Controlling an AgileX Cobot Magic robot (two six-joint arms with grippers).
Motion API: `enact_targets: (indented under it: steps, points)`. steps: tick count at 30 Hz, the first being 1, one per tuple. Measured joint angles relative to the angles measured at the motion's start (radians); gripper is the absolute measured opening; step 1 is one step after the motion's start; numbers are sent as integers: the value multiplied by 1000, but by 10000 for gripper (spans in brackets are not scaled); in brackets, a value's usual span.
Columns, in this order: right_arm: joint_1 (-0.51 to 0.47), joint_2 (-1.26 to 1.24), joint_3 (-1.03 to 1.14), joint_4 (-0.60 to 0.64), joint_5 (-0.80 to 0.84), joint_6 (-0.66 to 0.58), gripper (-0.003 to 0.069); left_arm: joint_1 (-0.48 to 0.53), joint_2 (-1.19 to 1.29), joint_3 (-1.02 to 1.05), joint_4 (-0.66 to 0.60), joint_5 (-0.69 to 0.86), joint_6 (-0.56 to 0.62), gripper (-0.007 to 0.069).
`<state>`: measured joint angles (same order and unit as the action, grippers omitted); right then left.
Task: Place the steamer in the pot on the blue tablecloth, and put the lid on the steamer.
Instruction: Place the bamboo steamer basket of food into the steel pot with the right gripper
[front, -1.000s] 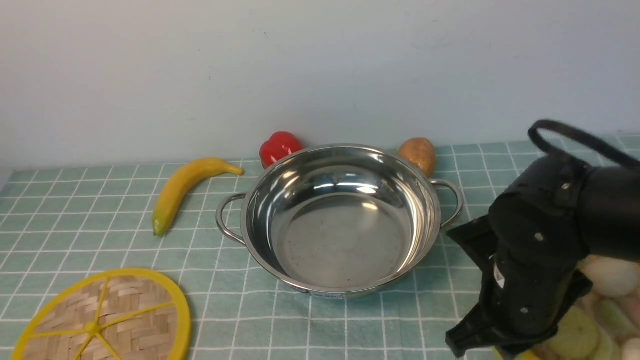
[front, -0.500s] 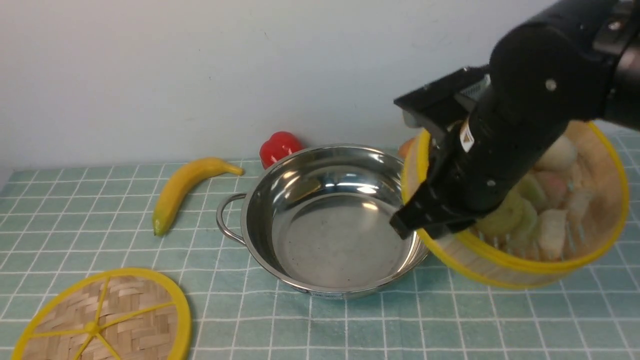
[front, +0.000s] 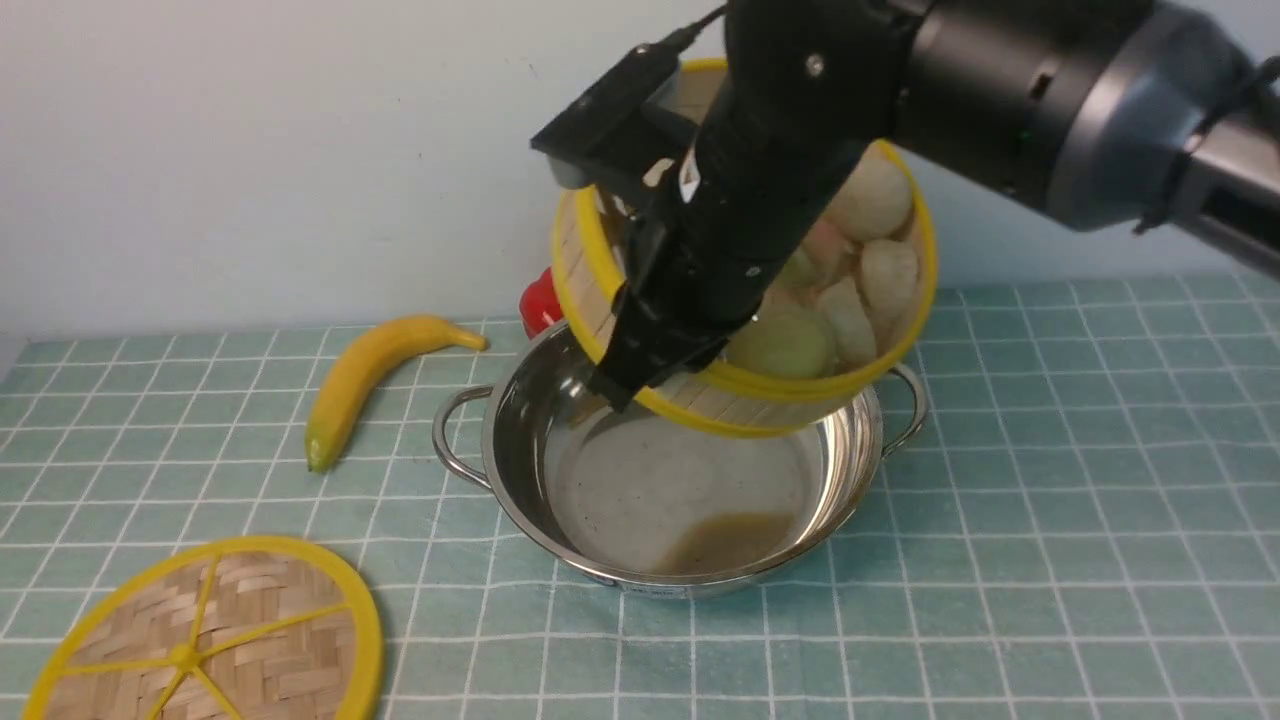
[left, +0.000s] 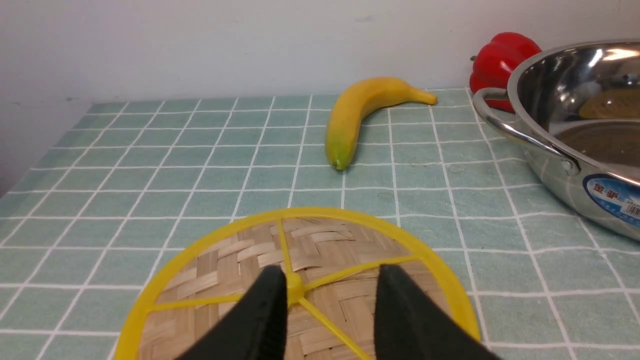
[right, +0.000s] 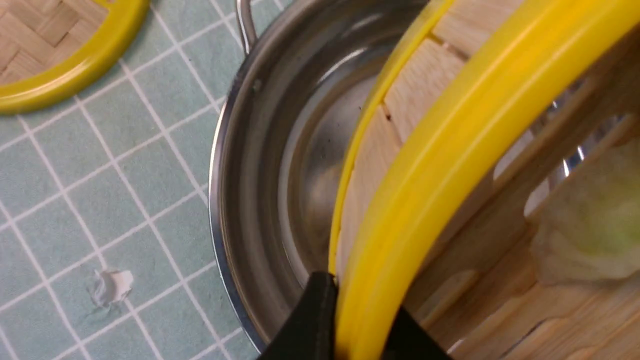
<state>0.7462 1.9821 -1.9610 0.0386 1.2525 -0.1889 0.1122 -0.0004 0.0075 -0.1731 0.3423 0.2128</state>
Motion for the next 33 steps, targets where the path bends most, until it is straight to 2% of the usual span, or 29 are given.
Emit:
enact_targets:
  steps: [5, 11, 33]
  points:
    - [55, 95, -42, -56, 1, -61, 50, 0, 0, 0, 0, 0, 0, 243]
    - [70, 170, -44, -130, 6, -92, 50, 0, 0, 0, 0, 0, 0, 243]
    - [70, 281, -43, -73, 2, -85, 50, 0, 0, 0, 0, 0, 0, 243]
